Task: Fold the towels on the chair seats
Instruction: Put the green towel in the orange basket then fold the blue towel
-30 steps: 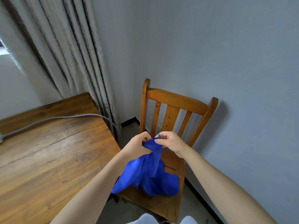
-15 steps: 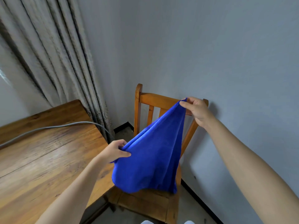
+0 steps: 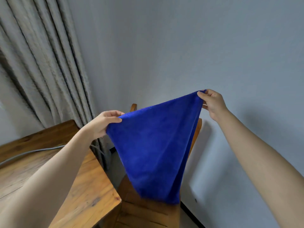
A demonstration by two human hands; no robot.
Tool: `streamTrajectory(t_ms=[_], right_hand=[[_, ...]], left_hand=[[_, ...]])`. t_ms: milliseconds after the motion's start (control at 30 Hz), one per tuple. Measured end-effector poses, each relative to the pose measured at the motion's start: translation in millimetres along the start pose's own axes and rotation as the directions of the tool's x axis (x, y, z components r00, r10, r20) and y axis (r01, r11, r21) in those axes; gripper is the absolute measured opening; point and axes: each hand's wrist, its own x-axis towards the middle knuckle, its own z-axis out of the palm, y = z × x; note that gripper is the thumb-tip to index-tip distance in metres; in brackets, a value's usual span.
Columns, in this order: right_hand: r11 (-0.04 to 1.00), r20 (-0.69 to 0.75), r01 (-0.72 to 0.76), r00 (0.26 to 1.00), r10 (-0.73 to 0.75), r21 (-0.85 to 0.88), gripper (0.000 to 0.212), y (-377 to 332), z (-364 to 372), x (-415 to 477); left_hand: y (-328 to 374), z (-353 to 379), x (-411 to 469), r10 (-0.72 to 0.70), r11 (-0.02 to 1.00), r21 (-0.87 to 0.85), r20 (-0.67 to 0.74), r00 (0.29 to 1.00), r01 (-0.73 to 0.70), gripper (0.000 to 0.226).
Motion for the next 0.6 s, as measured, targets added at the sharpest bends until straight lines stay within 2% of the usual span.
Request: streamTrajectory(t_ms=[100,200,267,333,467,533,600], right_hand=[[0.998,-0.068,0.056,0.996,-0.053,0.032,0.015,-25,-4,13],[0.991,-0.102,0.108,0.990,-0.100,0.080,0.017,-44,-9,16],[0.984,-0.092,0.130,0.989,-0.120,0.123,0.018,-51,-14,12],[0.980,-0.073,0.138,0.989,-0.129,0.142,0.019,-54,-21,4],[0.993,0.003,0.068,0.998,-0.068,0.096,0.017,-43,-37,-30],[0.999,0.033,0.017,0.999,-0.019,0.049,0.017,-31,-43,-49],[0.999,0.045,-0.037,0.998,0.036,0.019,0.019,-16,-47,-70]], left_hand=[[46,6,16,0.179,0.978,0.132,-0.153,0.972,-0.159,0.040],[82,13,22,0.349,0.928,0.224,-0.245,0.904,-0.298,0.035],[96,15,19,0.415,0.903,0.238,-0.264,0.871,-0.359,0.032],[100,13,7,0.435,0.897,0.209,-0.255,0.864,-0.390,0.036],[85,8,-24,0.396,0.918,0.111,-0.174,0.902,-0.382,0.042],[69,6,-37,0.344,0.939,0.057,-0.121,0.931,-0.340,0.035],[53,4,-53,0.280,0.960,-0.009,-0.062,0.958,-0.281,0.018]])
